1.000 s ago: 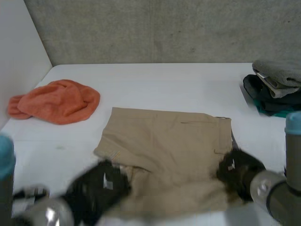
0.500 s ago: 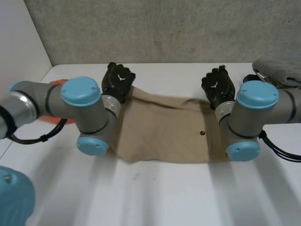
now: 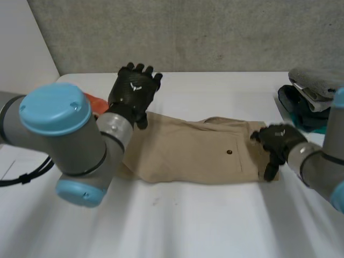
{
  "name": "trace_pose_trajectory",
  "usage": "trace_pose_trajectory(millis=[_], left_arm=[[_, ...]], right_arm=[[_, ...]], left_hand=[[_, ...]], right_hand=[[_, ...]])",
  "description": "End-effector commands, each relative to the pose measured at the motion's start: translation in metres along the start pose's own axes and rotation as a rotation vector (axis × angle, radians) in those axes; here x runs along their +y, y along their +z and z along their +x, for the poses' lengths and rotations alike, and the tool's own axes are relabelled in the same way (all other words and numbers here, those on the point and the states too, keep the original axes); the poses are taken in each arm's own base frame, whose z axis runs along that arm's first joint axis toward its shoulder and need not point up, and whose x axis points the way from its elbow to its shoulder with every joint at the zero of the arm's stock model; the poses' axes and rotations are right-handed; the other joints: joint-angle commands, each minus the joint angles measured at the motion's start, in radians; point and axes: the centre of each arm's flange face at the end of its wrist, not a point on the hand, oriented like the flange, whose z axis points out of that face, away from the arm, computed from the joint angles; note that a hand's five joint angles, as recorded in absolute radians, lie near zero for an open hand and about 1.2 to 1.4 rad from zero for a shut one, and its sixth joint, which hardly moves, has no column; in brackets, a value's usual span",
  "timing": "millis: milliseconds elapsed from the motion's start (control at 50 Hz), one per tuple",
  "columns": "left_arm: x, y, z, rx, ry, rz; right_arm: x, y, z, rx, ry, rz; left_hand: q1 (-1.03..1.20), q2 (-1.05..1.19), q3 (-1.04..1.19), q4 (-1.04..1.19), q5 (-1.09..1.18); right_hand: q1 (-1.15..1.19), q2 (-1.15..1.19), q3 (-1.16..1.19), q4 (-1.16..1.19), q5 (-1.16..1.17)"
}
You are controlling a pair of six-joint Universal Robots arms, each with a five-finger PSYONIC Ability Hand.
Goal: Fold the laundry.
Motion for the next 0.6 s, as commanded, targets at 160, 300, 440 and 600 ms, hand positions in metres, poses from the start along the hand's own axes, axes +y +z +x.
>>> trace_pose_trajectory(millis=[160,300,440,600], left_arm=[[0.013,-0.01,0.011,0.046,-0.017,-0.034],[0.012,-0.013,0.01,0.043,-0.017,-0.036],[-0.002,-0.016,-0.002,0.016,-0.017,-0.002],[0.001,-0.019,-0.014,-0.012,-0.018,-0.017]], right_arm=[[0.03,0.03,-0.013,-0.042,0.017,0.113],[0.015,0.017,0.014,0.159,-0.024,0.189],[0.019,0.001,0.059,0.303,-0.264,0.102],[-0.034,-0.005,-0.001,0.225,-0.564,0.352]], left_hand=[[-0.027,-0.036,-0.038,-0.029,-0.05],[-0.027,-0.036,-0.038,-0.029,-0.05],[-0.027,-0.036,-0.038,-0.029,-0.05],[-0.027,-0.036,-0.038,-0.029,-0.05]], right_hand=[[0.943,0.936,0.936,0.938,0.93],[1.098,1.091,1.091,1.092,1.084],[1.098,1.091,1.091,1.092,1.084],[1.098,1.091,1.091,1.092,1.084]])
